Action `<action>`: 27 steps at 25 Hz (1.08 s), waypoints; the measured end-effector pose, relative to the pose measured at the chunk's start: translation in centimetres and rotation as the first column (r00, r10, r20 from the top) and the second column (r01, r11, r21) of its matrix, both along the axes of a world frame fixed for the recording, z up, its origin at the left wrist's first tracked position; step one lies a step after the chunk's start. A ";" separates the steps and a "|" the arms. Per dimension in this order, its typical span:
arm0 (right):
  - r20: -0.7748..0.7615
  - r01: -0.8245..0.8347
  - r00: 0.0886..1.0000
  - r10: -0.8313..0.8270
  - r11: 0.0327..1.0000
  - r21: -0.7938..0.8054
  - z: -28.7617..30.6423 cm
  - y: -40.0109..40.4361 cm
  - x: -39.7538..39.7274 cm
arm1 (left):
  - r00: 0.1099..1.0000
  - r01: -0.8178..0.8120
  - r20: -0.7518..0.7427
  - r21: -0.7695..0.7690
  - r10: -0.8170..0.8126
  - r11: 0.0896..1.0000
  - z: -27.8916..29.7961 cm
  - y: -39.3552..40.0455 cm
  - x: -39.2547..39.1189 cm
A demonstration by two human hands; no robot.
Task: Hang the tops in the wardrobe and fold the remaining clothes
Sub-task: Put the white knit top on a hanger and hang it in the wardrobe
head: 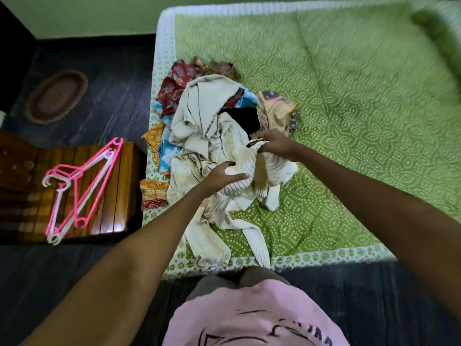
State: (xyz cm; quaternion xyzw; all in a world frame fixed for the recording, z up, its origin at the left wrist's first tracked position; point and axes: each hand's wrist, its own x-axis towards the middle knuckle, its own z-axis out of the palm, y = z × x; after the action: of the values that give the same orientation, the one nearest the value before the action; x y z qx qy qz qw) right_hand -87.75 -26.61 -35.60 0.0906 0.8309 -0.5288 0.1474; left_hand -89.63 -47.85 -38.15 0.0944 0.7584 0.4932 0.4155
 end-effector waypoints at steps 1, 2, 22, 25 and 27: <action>0.002 -0.021 1.000 0.021 0.999 -0.047 1.1 -1.2 0.1 | 1.000 0.022 -0.009 0.039 -0.021 0.999 0.8 -0.1 0.3; 0.002 -0.026 1.000 0.027 0.995 -0.100 2.1 -2.3 0.1 | 1.000 -0.003 -0.020 0.090 0.005 0.996 1.9 -0.1 0.8; 0.078 0.355 0.930 -0.360 0.820 -0.449 7.3 -21.6 11.9 | 0.875 -0.460 0.377 0.457 0.302 0.761 12.9 -18.0 6.9; 0.061 0.407 0.898 -0.435 0.773 -0.486 10.1 -19.3 11.1 | 0.942 -0.332 0.180 0.362 0.284 0.871 15.3 -20.5 7.0; -0.125 0.315 0.915 -0.383 0.873 -0.373 11.4 -17.1 10.8 | 0.936 -0.305 -0.087 0.282 0.341 0.910 16.0 -22.0 6.3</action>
State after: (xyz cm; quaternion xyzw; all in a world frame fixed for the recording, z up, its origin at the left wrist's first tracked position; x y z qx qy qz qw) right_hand -76.93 -43.70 -24.15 0.1602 0.7052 -0.6904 -0.0192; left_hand -83.33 -69.87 -22.15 0.0547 0.7171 0.6444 0.2597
